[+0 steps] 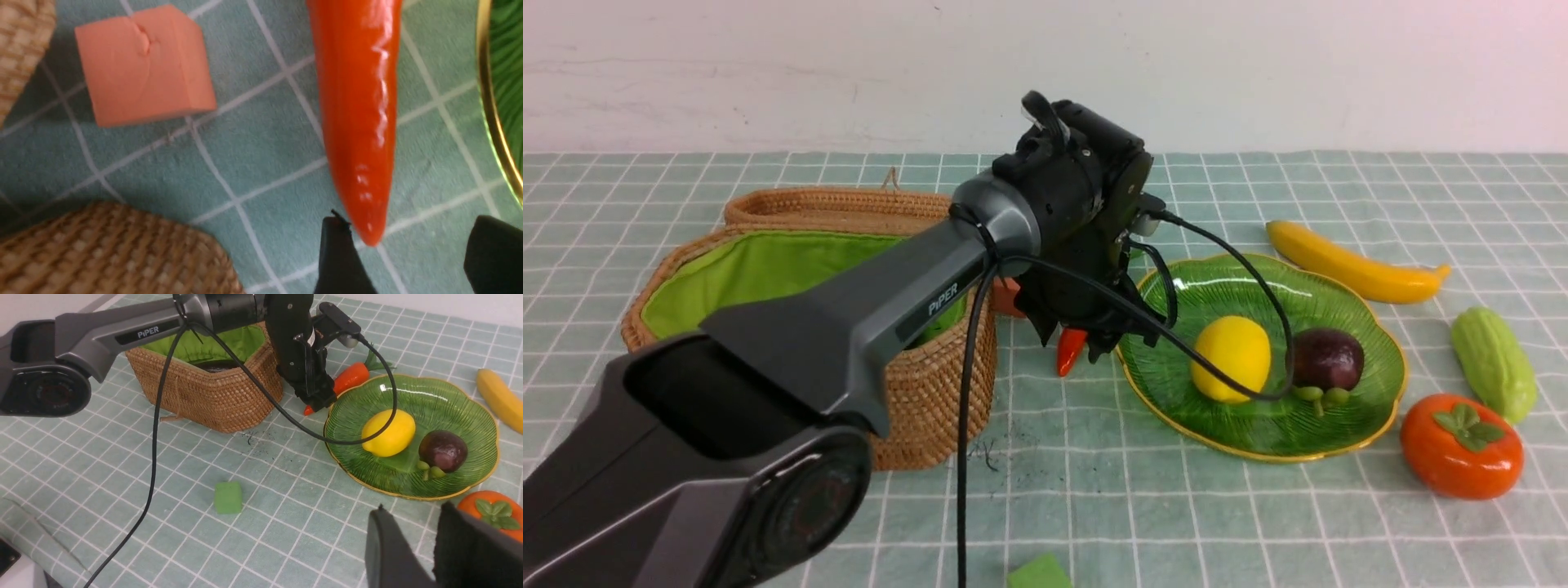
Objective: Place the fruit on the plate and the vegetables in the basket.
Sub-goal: Use the left arm to grab a carrot and put it into the left basket
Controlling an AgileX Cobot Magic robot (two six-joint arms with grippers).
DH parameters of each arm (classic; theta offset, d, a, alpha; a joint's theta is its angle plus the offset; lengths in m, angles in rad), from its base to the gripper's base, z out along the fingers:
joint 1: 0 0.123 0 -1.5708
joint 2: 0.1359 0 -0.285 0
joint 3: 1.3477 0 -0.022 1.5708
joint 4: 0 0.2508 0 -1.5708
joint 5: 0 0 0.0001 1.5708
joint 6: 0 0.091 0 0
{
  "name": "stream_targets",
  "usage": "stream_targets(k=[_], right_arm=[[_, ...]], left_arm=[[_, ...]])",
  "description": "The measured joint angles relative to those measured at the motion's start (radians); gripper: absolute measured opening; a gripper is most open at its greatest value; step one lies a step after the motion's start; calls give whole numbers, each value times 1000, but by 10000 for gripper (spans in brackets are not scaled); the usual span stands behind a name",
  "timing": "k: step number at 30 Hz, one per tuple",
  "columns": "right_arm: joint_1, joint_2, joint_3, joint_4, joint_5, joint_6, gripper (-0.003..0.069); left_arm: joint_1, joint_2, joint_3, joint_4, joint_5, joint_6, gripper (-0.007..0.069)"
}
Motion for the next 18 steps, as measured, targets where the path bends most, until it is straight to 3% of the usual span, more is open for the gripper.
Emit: stream_targets(k=[18], right_arm=[[0,0,0,23,5,4,200]], left_arm=[[36,59,-1,-11,-67,0,402]])
